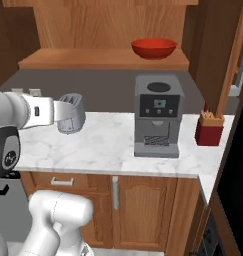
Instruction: Move the bowls from the cabinet to the plates on the dining table.
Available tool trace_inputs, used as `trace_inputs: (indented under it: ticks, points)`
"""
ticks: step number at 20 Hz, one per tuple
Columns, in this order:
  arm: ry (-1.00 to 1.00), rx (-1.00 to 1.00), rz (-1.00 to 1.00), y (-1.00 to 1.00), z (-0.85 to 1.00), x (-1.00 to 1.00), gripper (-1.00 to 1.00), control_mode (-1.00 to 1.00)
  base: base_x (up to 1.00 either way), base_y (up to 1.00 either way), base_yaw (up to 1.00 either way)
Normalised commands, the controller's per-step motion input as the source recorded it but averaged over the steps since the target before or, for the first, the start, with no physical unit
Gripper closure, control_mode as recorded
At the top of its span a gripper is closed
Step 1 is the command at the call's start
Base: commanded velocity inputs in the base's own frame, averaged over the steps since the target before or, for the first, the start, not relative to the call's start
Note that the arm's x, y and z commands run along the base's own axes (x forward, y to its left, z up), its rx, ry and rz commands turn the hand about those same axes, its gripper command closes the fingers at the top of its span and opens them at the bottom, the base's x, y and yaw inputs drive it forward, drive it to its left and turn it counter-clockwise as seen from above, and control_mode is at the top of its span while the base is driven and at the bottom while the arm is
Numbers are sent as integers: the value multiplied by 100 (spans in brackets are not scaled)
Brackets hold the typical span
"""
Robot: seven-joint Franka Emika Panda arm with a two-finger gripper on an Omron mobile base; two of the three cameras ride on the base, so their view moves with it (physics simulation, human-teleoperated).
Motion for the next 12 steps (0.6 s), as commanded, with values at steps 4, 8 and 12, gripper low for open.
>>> trace_inputs:
  ticks: [4, 8, 12]
  points:
    - [0, 0, 0, 0, 0, 0, -100, 100, 55, -26, 11]
    - [0, 0, 0, 0, 0, 0, -100, 100, 45, -28, 9]
    - [0, 0, 0, 0, 0, 0, -100, 100, 33, -34, 8]
